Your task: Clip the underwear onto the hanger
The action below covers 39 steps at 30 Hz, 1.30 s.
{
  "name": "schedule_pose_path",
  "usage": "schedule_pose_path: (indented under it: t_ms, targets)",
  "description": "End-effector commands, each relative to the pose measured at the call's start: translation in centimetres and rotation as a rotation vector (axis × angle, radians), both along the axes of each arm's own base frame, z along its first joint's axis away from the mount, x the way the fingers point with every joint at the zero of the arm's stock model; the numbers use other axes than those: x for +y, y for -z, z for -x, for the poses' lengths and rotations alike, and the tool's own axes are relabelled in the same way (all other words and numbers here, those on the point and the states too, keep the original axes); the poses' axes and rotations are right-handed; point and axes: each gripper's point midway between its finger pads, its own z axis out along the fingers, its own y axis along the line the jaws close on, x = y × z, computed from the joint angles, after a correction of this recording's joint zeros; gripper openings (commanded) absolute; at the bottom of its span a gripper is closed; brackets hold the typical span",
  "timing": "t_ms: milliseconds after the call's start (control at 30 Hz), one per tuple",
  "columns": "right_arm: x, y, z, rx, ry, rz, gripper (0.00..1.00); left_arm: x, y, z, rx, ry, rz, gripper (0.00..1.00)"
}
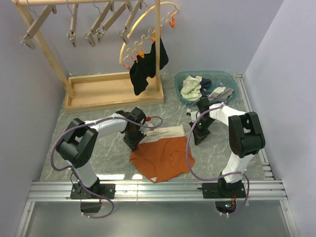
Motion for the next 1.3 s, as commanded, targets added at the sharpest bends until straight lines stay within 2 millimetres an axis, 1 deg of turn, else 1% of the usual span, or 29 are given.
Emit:
schedule_pose_path:
  t_ms: [0, 33, 67, 100, 133, 167, 200, 233, 300, 367, 433, 467, 500, 600, 633, 700, 733, 767, 800, 900, 933, 1000, 1067, 1167, 1200, 1233, 1267]
  targets:
    - [1.5, -2.6, -1.0, -0.062, 0.012, -0.096, 0.08, 2.4, 1.1, 0.5, -0.001, 0.020, -0.105, 0.00]
    - [2.1, -3.2, -1.5, -0.067, 0.048, -0.118, 0.21, 2.3, 1.1, 0.4, 0.000, 0.017, -0.104, 0.00]
    - [2.6, -3.5, -1.8, -0.068, 0.062, -0.140, 0.28, 2.2, 1.1, 0.3, -0.001, 0.015, -0.104, 0.00]
    - [3.2, -3.7, -1.8, -0.058, 0.074, -0.150, 0.38, 2.2, 1.1, 0.3, -0.001, 0.014, -0.101, 0.00]
    - [3.8, -4.0, -2.1, -0.063, 0.076, -0.164, 0.52, 2.1, 1.1, 0.2, -0.002, 0.015, -0.100, 0.00]
    - [4.1, -4.1, -2.1, -0.064, 0.075, -0.166, 0.58, 2.1, 1.1, 0.1, -0.006, 0.015, -0.101, 0.00]
    - [4.6, -4.0, -2.1, -0.061, 0.074, -0.163, 0.60, 2.2, 1.1, 0.1, -0.006, 0.015, -0.103, 0.00]
    - [4.8, -3.8, -2.2, -0.069, 0.072, -0.153, 0.67, 2.1, 1.0, 0.1, -0.007, 0.018, -0.099, 0.01]
    - [5.3, -3.2, -2.2, -0.078, 0.058, -0.130, 0.68, 2.0, 1.1, 0.1, -0.005, 0.014, -0.096, 0.01]
    - [5.4, -2.6, -2.1, -0.079, 0.048, -0.098, 0.67, 1.8, 1.1, 0.1, -0.003, 0.013, -0.088, 0.01]
    - [6.1, -2.0, -1.6, -0.065, 0.027, -0.089, 0.66, 1.8, 1.1, 0.1, 0.000, 0.010, -0.088, 0.01]
    - [6.1, -1.6, -1.4, -0.065, 0.020, -0.068, 0.65, 1.8, 1.1, 0.1, 0.000, 0.007, -0.088, 0.02]
    - [6.1, -1.2, -1.5, -0.070, 0.020, -0.057, 0.63, 1.8, 1.2, 0.2, 0.002, 0.012, -0.087, 0.02]
    - [5.5, -0.4, -1.6, -0.080, 0.025, -0.005, 0.54, 1.9, 1.2, 0.2, -0.001, 0.011, -0.091, 0.02]
    - [5.3, -0.3, -1.6, -0.075, 0.027, 0.005, 0.44, 2.0, 1.2, 0.3, 0.003, 0.011, -0.093, 0.02]
    - [4.5, -0.2, -1.7, -0.074, 0.042, 0.021, 0.31, 2.2, 1.3, 0.4, 0.004, 0.016, -0.099, 0.01]
    - [4.2, -0.2, -1.6, -0.068, 0.048, 0.027, 0.13, 2.3, 1.3, 0.5, 0.005, 0.016, -0.101, 0.00]
    - [3.9, -0.3, -1.7, -0.068, 0.056, 0.031, 0.04, 2.5, 1.3, 0.6, 0.004, 0.020, -0.105, 0.00]
    - [3.2, -0.4, -1.9, -0.071, 0.070, 0.030, 0.00, 2.6, 1.3, 0.6, 0.001, 0.019, -0.110, 0.00]
    - [2.3, -0.6, -1.4, -0.062, 0.077, 0.031, 0.00, 2.7, 1.3, 0.6, -0.002, 0.025, -0.110, 0.00]
    - [2.3, -0.7, -1.1, -0.055, 0.072, 0.026, 0.00, 2.5, 1.3, 0.6, 0.002, 0.029, -0.104, 0.00]
    - [2.6, -0.8, -0.6, -0.043, 0.059, 0.008, 0.00, 2.5, 1.4, 0.7, 0.010, 0.030, -0.102, 0.00]
    - [3.4, -0.9, 0.0, -0.009, 0.048, -0.035, 0.00, 2.2, 1.4, 0.8, 0.019, 0.033, -0.090, 0.04]
    - [4.2, -1.0, 0.4, 0.018, 0.029, -0.074, 0.30, 1.6, 1.0, 0.7, 0.014, 0.037, -0.062, 0.18]
    - [4.3, -1.3, 0.2, 0.011, 0.026, -0.080, 0.45, 1.4, 0.7, 0.6, 0.016, 0.038, -0.048, 0.25]
    - [4.4, -1.6, 0.0, 0.003, 0.022, -0.086, 0.51, 1.1, 0.2, 0.5, 0.003, 0.043, -0.029, 0.29]
    - [4.5, -2.3, -0.2, -0.018, 0.016, -0.096, 0.54, 0.8, -0.3, 0.4, -0.003, 0.046, -0.011, 0.32]
